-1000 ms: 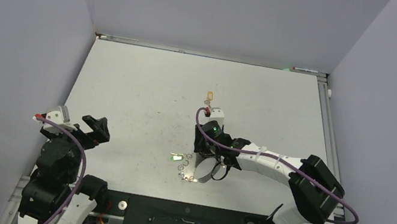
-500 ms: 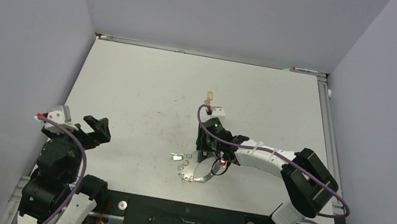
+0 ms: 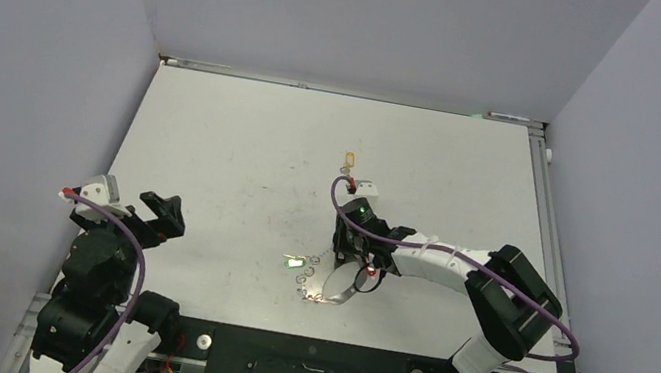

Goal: Put the keys on the keyring

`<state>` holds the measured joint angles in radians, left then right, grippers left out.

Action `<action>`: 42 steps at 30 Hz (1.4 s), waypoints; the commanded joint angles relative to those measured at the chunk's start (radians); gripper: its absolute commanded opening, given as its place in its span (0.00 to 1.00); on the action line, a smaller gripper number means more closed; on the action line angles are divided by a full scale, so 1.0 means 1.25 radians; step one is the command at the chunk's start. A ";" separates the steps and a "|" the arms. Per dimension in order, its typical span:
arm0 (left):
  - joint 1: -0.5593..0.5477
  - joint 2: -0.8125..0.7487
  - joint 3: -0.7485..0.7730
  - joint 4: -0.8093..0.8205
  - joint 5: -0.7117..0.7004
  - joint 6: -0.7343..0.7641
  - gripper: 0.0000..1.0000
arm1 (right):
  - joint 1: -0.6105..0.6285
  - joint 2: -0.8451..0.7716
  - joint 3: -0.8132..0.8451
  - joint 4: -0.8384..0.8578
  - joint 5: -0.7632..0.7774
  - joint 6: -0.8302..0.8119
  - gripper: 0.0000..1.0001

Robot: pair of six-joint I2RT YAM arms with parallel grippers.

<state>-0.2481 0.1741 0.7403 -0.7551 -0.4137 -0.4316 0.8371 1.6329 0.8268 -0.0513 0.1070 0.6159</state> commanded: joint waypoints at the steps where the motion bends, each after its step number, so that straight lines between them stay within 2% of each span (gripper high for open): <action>1: -0.001 0.014 0.002 0.042 0.009 0.014 0.96 | -0.005 0.010 -0.009 0.035 0.004 0.001 0.24; 16: 0.002 0.014 0.002 0.042 0.011 0.015 0.96 | -0.006 0.037 -0.015 0.064 -0.020 0.001 0.23; 20: 0.002 0.014 0.001 0.042 0.011 0.015 0.96 | -0.005 0.036 -0.014 0.061 -0.016 -0.005 0.06; 32: 0.004 0.013 0.002 0.042 0.012 0.015 0.96 | -0.005 -0.037 -0.009 0.024 0.000 -0.065 0.05; 42: 0.008 0.013 0.002 0.041 0.012 0.015 0.96 | -0.001 -0.138 -0.088 0.098 -0.011 -0.109 0.05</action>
<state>-0.2466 0.1799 0.7391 -0.7517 -0.4103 -0.4313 0.8371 1.5265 0.7547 -0.0006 0.0879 0.5056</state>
